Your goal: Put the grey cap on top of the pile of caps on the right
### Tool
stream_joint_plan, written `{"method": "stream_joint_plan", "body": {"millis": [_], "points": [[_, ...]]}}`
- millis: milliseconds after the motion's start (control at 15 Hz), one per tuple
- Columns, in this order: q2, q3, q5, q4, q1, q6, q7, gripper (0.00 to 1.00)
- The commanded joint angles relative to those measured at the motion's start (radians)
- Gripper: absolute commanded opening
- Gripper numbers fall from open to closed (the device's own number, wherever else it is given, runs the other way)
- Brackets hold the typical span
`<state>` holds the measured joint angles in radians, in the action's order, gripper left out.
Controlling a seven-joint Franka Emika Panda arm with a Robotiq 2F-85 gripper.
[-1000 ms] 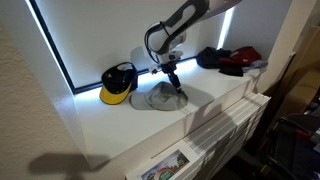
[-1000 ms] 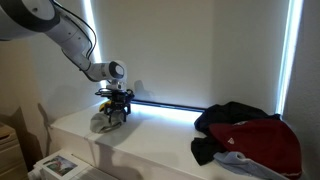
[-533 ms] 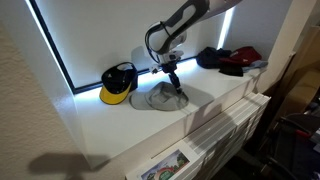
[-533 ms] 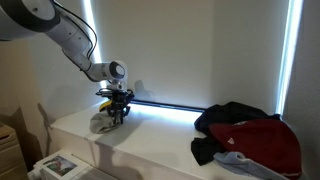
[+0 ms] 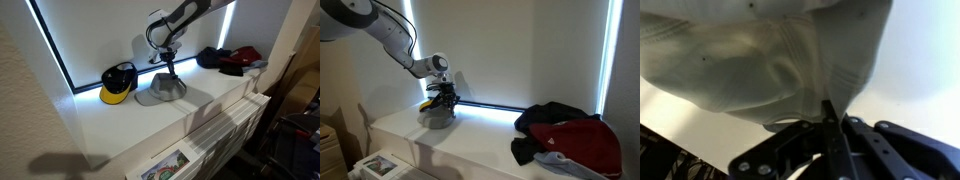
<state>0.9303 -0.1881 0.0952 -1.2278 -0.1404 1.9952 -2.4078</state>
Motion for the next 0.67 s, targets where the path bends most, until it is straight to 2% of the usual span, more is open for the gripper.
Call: {"method": "stream_joint_plan", "body": {"millis": [0,333,600], "points": [[-0.019,-0.068,0.060,0.042,0.019,0.059,-0.092,0.01],[0.009,-0.182,0.123,0.182,0.134,0.078,-0.179,0.01],[0.040,-0.239,0.136,0.328,0.278,0.070,-0.232,0.01]]}}
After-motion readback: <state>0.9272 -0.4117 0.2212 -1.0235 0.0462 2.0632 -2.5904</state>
